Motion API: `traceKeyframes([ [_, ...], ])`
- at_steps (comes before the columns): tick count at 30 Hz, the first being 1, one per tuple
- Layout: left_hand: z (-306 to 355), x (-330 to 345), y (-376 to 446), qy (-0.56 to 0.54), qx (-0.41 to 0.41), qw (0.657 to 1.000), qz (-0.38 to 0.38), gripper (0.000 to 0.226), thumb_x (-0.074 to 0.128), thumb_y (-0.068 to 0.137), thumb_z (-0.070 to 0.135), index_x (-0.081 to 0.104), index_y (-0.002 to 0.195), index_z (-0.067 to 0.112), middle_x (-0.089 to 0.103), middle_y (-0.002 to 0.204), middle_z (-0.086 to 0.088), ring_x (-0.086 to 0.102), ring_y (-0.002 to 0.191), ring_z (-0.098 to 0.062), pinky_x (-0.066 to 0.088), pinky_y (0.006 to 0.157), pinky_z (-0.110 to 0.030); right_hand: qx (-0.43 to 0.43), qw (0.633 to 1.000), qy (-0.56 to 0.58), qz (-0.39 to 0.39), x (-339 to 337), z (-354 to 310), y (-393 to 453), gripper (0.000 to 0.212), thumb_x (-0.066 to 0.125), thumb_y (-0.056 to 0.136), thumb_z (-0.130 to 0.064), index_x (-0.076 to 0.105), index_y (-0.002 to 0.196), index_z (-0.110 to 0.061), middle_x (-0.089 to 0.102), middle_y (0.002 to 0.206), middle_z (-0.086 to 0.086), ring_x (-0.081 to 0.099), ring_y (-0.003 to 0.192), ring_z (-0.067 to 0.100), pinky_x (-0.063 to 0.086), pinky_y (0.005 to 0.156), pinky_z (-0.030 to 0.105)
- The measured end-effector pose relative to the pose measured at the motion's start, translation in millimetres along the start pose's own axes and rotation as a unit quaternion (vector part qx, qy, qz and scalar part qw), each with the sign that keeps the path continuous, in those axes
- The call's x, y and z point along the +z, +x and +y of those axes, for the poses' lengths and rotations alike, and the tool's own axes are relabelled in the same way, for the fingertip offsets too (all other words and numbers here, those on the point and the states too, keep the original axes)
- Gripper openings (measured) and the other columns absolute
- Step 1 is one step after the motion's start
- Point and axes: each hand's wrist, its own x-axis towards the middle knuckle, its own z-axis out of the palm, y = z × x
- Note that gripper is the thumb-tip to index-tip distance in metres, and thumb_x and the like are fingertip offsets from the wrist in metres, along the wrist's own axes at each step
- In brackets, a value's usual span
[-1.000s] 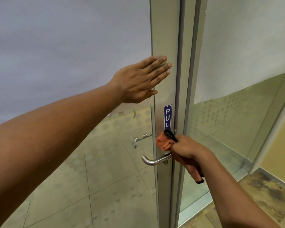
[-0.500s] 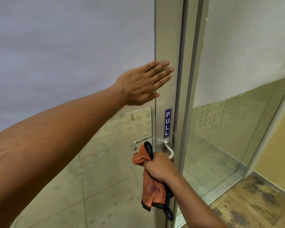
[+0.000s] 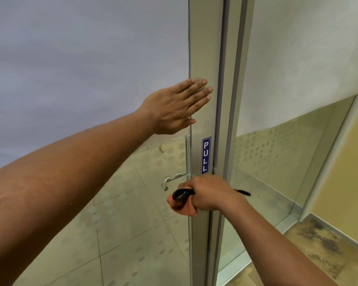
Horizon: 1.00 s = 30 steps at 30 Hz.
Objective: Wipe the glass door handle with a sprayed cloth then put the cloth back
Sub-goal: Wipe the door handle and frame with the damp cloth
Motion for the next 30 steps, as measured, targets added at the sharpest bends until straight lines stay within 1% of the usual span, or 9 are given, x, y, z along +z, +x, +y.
traceKeyframes([
  [4,0.5,0.2,0.4,-0.008,-0.002,1.000,-0.001,0.074,-0.012,0.099,0.048,-0.010,0.160,0.007,-0.008,0.170,-0.015,-0.009,0.158,-0.032,0.005,0.129,-0.046,-0.032,0.996,-0.077,0.006,27.8,-1.9,11.4,0.048,0.063,0.087,-0.023,0.056,0.130,-0.044,0.062,0.114,0.001,0.056,0.108,0.024,0.050,0.091,0.049],
  [7,-0.5,-0.1,-0.7,-0.009,-0.001,1.000,0.005,0.073,-0.008,0.101,0.049,-0.007,0.161,0.007,-0.006,0.170,-0.015,-0.007,0.158,-0.032,0.004,0.130,-0.046,-0.053,0.994,-0.097,0.003,37.7,-2.9,12.9,0.052,0.064,0.087,-0.020,0.054,0.132,-0.044,0.059,0.119,0.003,0.049,0.113,0.028,0.044,0.093,0.053],
  [13,-0.4,0.3,-1.2,-0.008,0.002,1.000,0.008,0.073,-0.006,0.102,0.049,-0.006,0.161,0.007,-0.004,0.171,-0.015,-0.006,0.158,-0.032,0.006,0.129,-0.046,-0.086,0.990,-0.113,0.023,43.8,7.8,0.6,0.041,0.072,0.083,-0.039,0.058,0.122,-0.047,0.059,0.113,-0.006,0.050,0.103,0.021,0.048,0.088,0.046],
  [19,-1.1,2.1,-1.1,-0.012,0.004,1.000,0.006,0.074,-0.006,0.101,0.049,-0.005,0.161,0.007,-0.004,0.171,-0.015,-0.006,0.158,-0.032,0.008,0.129,-0.046,-0.091,0.988,-0.115,0.046,40.5,25.3,-10.2,0.043,0.075,0.081,-0.040,0.058,0.118,-0.051,0.059,0.116,-0.010,0.048,0.110,0.020,0.045,0.091,0.041],
  [22,-1.6,1.2,-1.5,-0.013,0.004,1.000,0.010,0.074,-0.006,0.101,0.049,-0.005,0.162,0.007,-0.004,0.171,-0.015,-0.005,0.158,-0.032,0.008,0.129,-0.046,-0.045,0.992,-0.108,0.037,35.1,48.8,-14.4,0.041,0.076,0.079,-0.040,0.060,0.114,-0.053,0.057,0.118,-0.014,0.047,0.112,0.015,0.044,0.093,0.037],
  [24,-1.5,0.8,-1.2,-0.016,0.002,1.000,0.010,0.073,-0.006,0.102,0.049,-0.005,0.162,0.007,-0.004,0.171,-0.015,-0.005,0.158,-0.032,0.007,0.129,-0.046,0.002,0.998,-0.055,0.037,30.5,70.3,-19.7,0.034,0.072,0.082,-0.029,0.067,0.108,-0.050,0.058,0.119,-0.014,0.050,0.112,0.014,0.046,0.093,0.032],
  [26,-1.2,2.5,-0.6,-0.011,0.001,1.000,0.012,0.073,-0.006,0.102,0.049,-0.006,0.161,0.007,-0.005,0.171,-0.015,-0.005,0.158,-0.032,0.008,0.129,-0.047,0.037,0.994,0.080,0.070,23.5,87.2,-27.1,0.035,0.065,0.084,-0.007,0.075,0.101,-0.036,0.064,0.109,-0.014,0.059,0.107,0.012,0.047,0.084,0.018],
  [28,-1.4,3.3,-0.5,-0.009,0.001,1.000,0.013,0.072,-0.005,0.102,0.049,-0.006,0.161,0.007,-0.005,0.171,-0.015,-0.006,0.158,-0.032,0.008,0.129,-0.047,0.071,0.952,0.280,0.102,17.1,93.5,-34.4,0.033,0.060,0.084,0.010,0.078,0.091,-0.017,0.072,0.085,-0.014,0.069,0.089,0.006,0.049,0.068,0.009],
  [30,-1.1,2.3,-0.8,-0.009,0.000,1.000,0.014,0.071,-0.003,0.104,0.048,-0.006,0.161,0.007,-0.005,0.171,-0.015,-0.006,0.158,-0.032,0.007,0.129,-0.046,0.088,0.906,0.400,0.110,23.1,100.6,-33.8,0.026,0.063,0.085,0.013,0.077,0.089,-0.009,0.077,0.077,-0.011,0.073,0.080,0.005,0.051,0.064,0.009],
])
